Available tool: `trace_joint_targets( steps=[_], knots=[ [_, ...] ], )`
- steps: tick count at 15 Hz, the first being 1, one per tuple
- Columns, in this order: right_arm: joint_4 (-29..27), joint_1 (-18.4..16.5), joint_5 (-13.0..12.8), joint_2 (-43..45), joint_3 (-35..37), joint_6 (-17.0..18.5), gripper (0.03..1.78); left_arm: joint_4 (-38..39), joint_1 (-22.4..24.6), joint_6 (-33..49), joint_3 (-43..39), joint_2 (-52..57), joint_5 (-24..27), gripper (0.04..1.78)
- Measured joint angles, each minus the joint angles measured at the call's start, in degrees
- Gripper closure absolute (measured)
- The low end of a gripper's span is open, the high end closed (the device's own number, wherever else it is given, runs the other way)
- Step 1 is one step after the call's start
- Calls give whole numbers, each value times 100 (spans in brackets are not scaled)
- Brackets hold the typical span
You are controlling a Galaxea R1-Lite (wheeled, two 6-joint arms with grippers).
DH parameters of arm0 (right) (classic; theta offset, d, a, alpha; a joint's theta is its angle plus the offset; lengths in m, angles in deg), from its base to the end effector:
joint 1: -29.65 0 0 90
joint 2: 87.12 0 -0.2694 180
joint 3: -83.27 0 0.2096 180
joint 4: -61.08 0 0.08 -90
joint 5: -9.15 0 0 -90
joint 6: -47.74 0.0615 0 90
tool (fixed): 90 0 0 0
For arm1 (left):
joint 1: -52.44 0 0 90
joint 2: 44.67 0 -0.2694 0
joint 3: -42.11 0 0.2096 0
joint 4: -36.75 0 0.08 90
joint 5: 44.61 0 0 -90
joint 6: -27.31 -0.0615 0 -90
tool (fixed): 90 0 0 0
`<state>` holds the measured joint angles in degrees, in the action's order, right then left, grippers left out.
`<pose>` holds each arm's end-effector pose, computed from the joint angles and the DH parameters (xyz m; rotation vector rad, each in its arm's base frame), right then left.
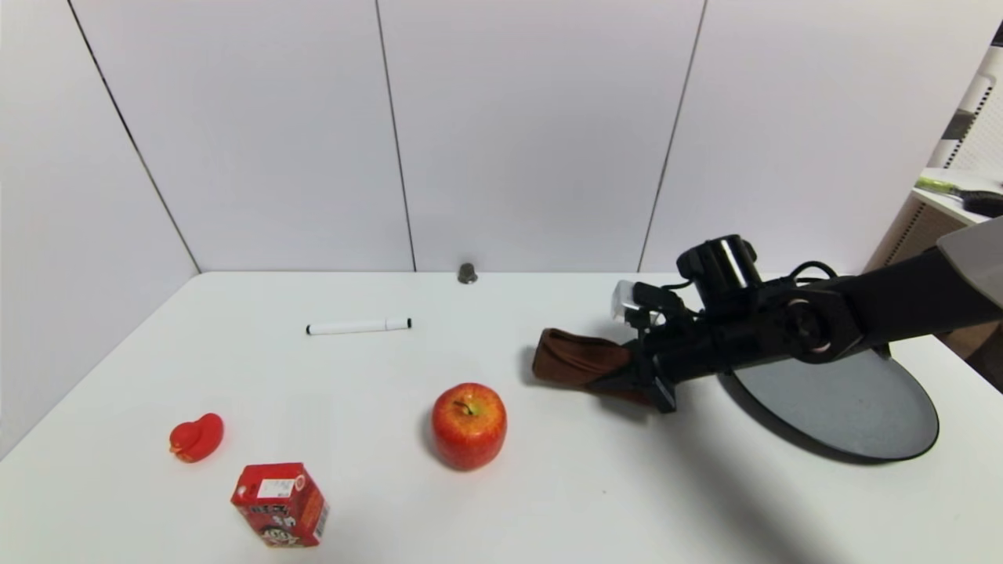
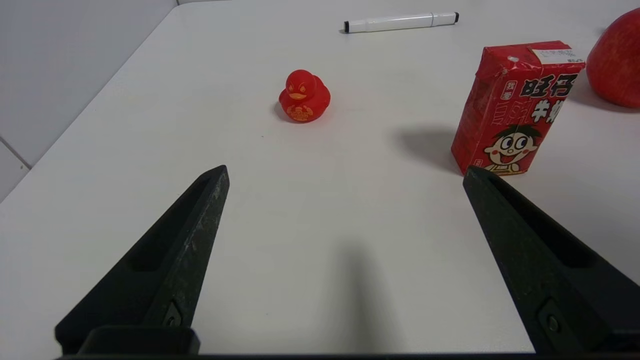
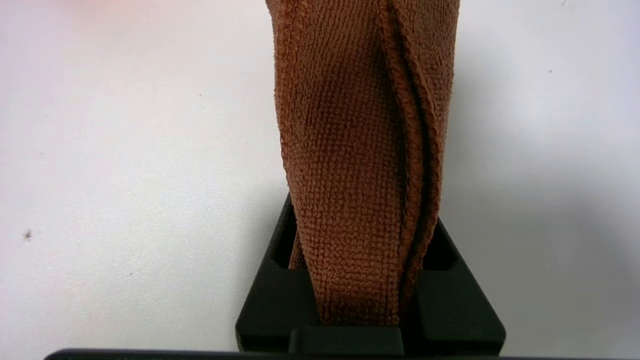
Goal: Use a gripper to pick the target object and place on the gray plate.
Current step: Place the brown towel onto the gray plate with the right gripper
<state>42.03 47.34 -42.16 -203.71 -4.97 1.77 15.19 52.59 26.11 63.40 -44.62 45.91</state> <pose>0.3615 0.1556 0.0472 -0.5370 0.4226 1.1978 0.0673 -0.0004 0.0755 0.0209 0.0038 -0.0065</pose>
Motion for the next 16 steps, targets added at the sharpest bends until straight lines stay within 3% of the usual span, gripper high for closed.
trace_joint_targets(
  steps=[6, 11, 16],
  knots=[
    [-66, -422, -16, 785, 226, 101, 141, 0, 0, 0, 0, 0, -1, 13],
    [-451, -1438, -5, 1441, 286, 116, 141, 0, 0, 0, 0, 0, 0, 13],
    [-563, -2506, 0, 1530, 294, 88, 141, 0, 0, -2, 0, 0, 0, 13]
  ],
)
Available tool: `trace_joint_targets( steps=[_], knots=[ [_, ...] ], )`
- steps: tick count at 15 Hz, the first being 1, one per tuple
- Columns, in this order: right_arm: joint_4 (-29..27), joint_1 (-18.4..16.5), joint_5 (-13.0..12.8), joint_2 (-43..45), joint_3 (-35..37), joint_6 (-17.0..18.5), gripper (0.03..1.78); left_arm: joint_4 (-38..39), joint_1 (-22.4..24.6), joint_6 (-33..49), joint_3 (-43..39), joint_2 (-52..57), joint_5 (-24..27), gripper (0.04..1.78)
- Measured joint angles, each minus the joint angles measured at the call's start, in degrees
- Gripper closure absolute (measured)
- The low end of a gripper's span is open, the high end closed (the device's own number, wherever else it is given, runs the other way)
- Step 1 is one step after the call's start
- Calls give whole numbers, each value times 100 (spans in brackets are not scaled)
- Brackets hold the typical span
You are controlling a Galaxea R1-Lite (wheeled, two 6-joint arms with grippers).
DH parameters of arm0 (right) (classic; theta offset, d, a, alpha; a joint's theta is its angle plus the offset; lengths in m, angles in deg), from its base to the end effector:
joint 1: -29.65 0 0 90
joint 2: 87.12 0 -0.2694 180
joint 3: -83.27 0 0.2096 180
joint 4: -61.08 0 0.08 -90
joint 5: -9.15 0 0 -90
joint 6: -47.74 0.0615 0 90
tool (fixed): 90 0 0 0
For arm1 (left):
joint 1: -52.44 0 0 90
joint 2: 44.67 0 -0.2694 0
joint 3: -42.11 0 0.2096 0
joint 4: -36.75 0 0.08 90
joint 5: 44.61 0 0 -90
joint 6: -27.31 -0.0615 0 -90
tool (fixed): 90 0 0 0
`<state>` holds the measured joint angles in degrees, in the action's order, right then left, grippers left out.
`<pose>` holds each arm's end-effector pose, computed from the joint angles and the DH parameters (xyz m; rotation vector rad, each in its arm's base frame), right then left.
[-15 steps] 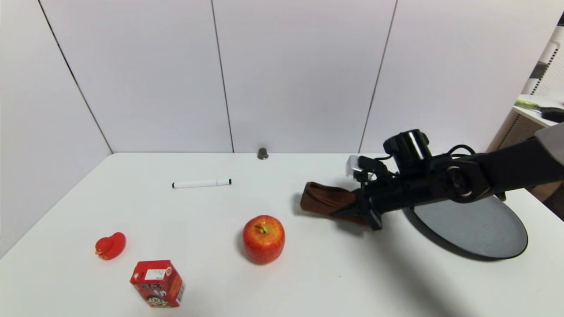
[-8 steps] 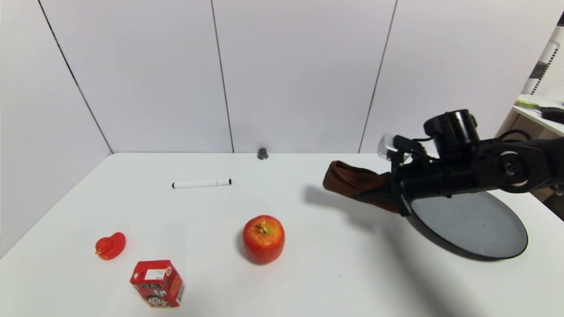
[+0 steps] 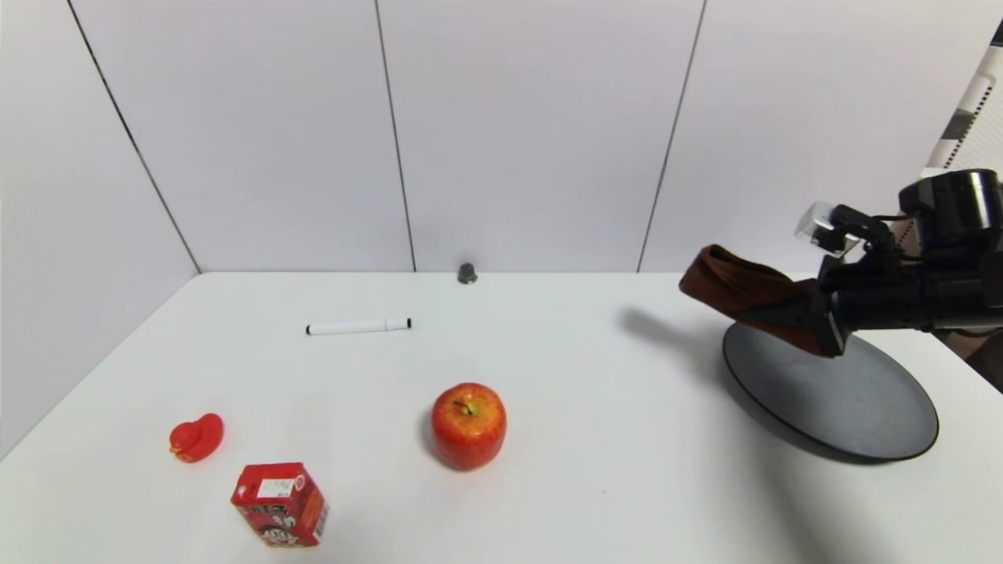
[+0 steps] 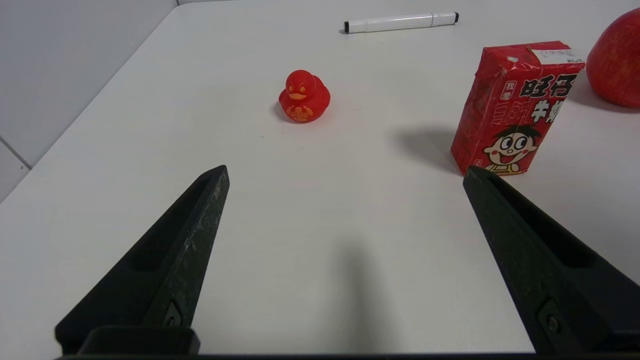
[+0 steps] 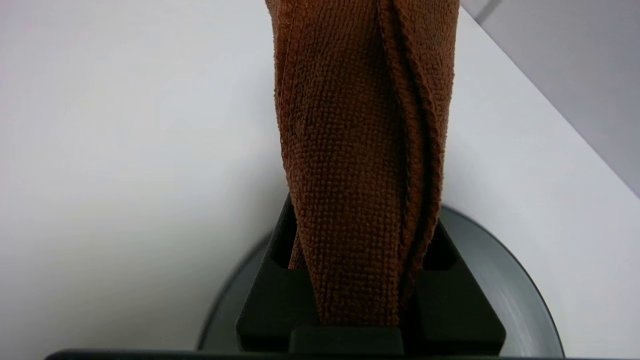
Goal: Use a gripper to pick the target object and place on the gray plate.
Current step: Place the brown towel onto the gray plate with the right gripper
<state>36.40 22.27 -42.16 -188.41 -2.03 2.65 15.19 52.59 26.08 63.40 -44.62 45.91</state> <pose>0.3533 -0.0070 0.1230 -0.4587 0.4125 0.7410 0.0673 -0.0004 0.0755 0.0214 0.0038 -0.0065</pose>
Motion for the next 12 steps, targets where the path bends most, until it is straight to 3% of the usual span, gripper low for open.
trace_joint_targets(
  steps=[3, 8, 10, 12],
  knots=[
    [7, -496, 4, -215, -27, -68, 141, 0, 0, 2, 0, 0, 0, 13],
    [16, -1012, 9, -653, -44, -350, 141, 0, 0, 2, 0, 0, 2, 13],
    [11, -1169, 9, -833, -61, -639, 112, 0, 0, 2, 0, 0, 0, 13],
    [2, -1230, 0, -926, -57, -669, 89, 0, 0, 2, 0, 0, 0, 13]
  ],
)
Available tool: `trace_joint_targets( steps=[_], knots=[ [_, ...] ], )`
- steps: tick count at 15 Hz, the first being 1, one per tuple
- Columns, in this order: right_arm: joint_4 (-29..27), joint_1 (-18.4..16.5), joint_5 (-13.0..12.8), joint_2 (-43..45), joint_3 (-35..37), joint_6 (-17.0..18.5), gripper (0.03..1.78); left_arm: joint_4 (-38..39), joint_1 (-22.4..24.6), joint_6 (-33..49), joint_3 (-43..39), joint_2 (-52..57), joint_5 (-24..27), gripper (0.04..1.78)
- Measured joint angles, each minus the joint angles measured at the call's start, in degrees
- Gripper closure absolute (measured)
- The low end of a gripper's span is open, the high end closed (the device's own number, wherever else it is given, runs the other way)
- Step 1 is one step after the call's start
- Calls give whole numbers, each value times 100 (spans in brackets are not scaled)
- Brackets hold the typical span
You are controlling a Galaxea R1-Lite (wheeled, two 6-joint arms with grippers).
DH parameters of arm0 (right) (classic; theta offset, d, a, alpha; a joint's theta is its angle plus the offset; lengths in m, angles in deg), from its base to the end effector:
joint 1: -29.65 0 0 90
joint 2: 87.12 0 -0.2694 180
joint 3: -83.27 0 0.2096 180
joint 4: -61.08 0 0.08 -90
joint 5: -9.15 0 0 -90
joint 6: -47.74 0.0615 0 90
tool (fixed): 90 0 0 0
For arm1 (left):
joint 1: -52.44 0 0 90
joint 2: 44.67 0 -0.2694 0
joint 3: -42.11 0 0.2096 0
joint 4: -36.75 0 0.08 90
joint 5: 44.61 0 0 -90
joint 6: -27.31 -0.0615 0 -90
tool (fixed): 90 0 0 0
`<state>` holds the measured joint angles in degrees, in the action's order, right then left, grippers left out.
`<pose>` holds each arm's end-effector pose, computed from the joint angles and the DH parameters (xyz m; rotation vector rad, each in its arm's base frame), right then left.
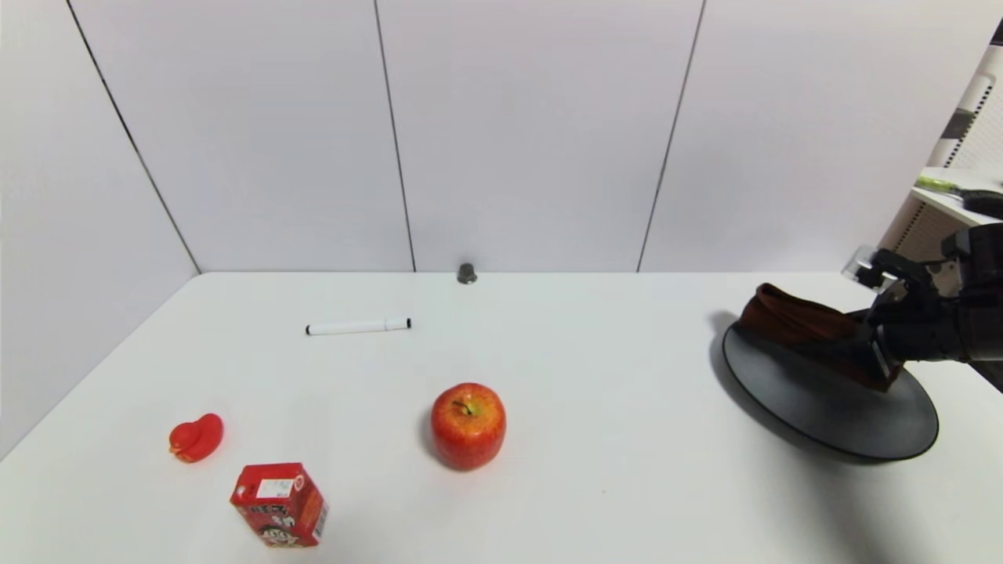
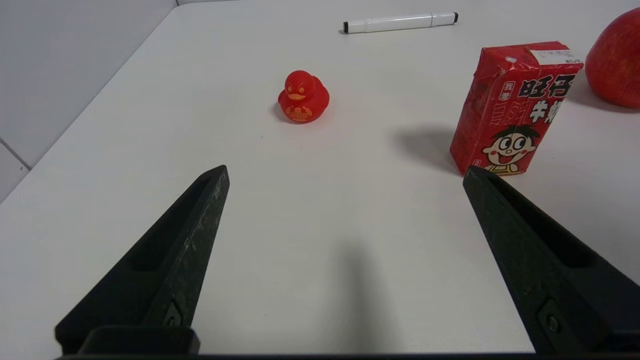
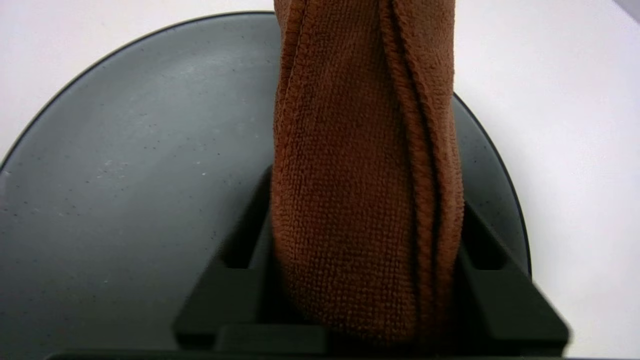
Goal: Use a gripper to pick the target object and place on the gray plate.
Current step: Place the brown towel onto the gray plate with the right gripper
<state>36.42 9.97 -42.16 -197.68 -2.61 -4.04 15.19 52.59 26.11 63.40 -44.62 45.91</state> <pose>0.3599 -0.0879 0.0676 -0.4317 0.5437 0.6097 0.0673 -0.0004 0.0755 0.0209 0.0038 -0.0065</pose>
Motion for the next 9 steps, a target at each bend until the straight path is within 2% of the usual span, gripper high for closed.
trace_joint_targets(
  steps=[4, 7, 9],
  knots=[
    [-44, -13, 11, 72, 124, 2, 57, 0, 0, 0, 0, 0, 0, 13],
    [-119, -11, 11, 336, 254, 24, 42, 0, 0, 0, 0, 0, 0, 13],
    [-380, 6, 11, 744, 278, 46, 35, 0, 0, 0, 0, 0, -1, 13]
  ],
)
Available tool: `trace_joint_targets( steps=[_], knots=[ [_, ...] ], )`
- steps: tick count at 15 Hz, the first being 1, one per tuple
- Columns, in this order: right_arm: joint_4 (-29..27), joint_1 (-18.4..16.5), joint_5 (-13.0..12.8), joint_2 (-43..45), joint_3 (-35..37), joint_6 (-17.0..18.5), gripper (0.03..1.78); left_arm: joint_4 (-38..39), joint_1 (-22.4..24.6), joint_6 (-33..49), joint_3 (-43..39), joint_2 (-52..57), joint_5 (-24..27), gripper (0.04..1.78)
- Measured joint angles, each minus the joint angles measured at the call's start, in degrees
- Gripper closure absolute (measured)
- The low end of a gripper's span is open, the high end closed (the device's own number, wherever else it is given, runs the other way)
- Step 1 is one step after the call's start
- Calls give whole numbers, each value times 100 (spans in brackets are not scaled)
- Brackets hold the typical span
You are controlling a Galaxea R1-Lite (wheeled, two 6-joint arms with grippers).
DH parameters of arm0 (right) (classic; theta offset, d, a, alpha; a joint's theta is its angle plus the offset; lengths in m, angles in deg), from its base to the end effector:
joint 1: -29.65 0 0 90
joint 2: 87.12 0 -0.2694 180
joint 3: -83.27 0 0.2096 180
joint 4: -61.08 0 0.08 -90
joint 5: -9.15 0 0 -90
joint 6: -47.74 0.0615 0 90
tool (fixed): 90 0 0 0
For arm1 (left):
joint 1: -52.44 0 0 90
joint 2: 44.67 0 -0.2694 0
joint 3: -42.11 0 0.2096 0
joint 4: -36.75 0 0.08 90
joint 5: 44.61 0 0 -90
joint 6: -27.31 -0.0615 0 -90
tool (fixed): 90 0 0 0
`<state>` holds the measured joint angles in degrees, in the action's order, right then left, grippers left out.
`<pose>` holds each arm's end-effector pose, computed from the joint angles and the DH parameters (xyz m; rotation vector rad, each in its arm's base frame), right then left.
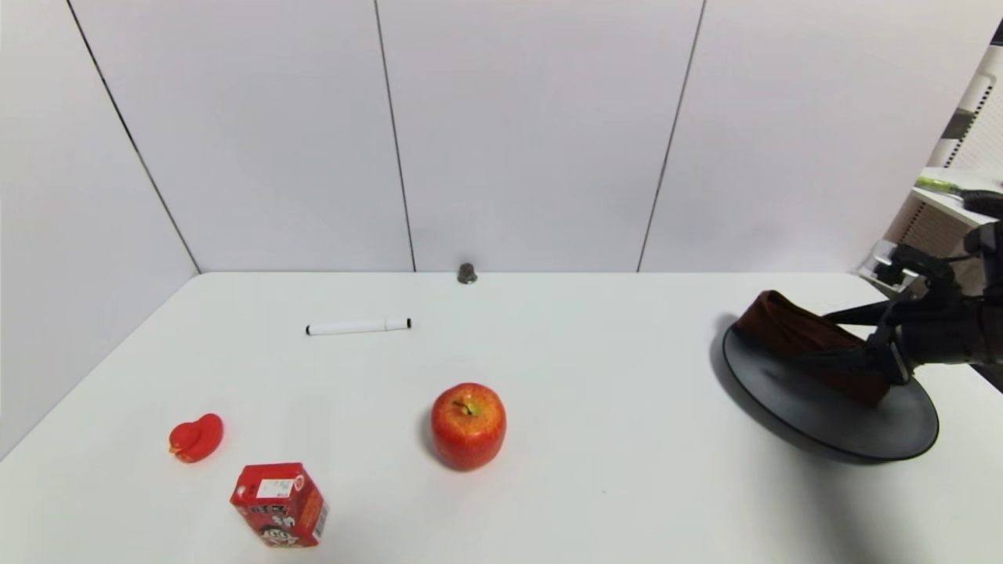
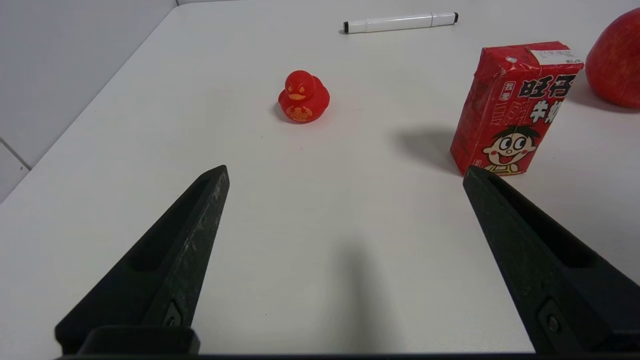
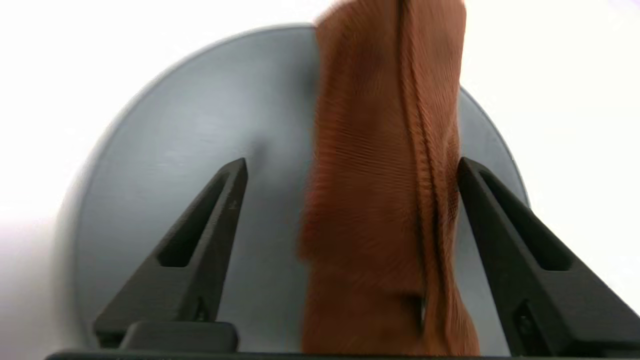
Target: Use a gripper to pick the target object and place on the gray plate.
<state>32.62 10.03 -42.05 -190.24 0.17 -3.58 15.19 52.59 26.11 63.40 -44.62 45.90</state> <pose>0.3359 -0.0788 0.0948 -0.4324 0.5329 0.6051 0.0673 -0.0004 0.0755 0.0209 0.0038 -0.0063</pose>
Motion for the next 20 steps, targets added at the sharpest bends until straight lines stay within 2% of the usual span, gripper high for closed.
trace_joint_targets(
  steps=[3, 5, 6, 10, 12, 14, 16, 18, 20],
  knots=[
    [-758, 38, 0, 961, 45, 144, 27, 0, 0, -2, 0, 0, 0, 13],
    [-1290, 167, -2, 1803, 163, 510, 23, 0, 0, -2, 0, 0, 0, 13],
    [-1464, 295, -5, 2237, 271, 806, 22, 0, 0, 0, 0, 0, 1, 13],
    [-1690, 1091, -27, 4072, 979, 2380, 17, 0, 0, 0, 0, 0, 0, 13],
    [-1707, 1438, -157, 4891, 1428, 2972, 15, 0, 0, -2, 0, 0, 0, 13],
    [-1709, 1821, -724, 5658, 1880, 3335, 14, 0, 0, -2, 0, 0, 0, 13],
    [-1690, 2098, -1395, 6333, 2380, 3499, 13, 0, 0, -2, 0, 0, 1, 13],
    [-1412, 2267, -1822, 6967, 3027, 3760, 13, 0, 0, -2, 0, 0, 1, 13],
    [-837, 2393, -2097, 7558, 3868, 4002, 12, 0, 0, 0, 0, 0, 1, 13]
  ],
)
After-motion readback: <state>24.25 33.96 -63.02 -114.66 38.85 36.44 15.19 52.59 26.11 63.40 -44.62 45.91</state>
